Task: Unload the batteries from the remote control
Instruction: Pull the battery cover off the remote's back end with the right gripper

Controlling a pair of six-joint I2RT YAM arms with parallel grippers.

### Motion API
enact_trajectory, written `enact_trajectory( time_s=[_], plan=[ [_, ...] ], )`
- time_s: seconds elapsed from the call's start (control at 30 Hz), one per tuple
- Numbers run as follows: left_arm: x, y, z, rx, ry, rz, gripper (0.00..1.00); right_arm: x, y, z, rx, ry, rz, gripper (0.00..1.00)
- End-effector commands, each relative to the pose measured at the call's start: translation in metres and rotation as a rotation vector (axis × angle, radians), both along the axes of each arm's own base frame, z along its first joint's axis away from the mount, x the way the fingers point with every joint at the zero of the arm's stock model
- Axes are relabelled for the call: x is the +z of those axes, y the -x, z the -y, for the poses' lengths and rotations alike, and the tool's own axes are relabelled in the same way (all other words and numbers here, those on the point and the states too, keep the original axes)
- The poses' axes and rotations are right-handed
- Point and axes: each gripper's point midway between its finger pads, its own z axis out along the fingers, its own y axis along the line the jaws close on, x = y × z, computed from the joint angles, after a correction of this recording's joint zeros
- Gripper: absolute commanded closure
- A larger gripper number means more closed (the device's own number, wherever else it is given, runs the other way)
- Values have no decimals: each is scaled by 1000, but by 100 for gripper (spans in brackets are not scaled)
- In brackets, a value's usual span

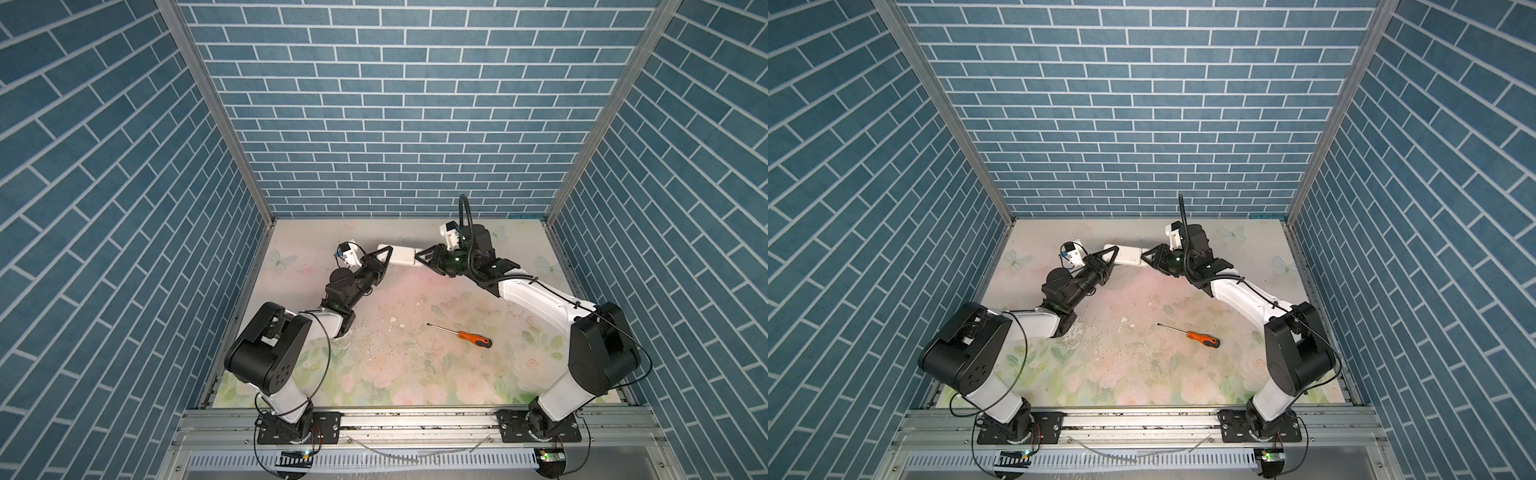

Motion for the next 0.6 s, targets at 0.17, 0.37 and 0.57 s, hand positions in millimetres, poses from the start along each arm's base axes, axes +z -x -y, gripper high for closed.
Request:
enact_trajectory(
  time_s=[0.17,0.37,0.57],
  plan=[
    [16,14,14,-72,19,67,100,22,1,-9,37,-42,57,69],
    [4,14,15,-71,-13,47,100,25,4,-5,34,-27,69,60],
    [-6,13,15,-66,-49,36,100,26,6,0,26,11,74,64]
  ],
)
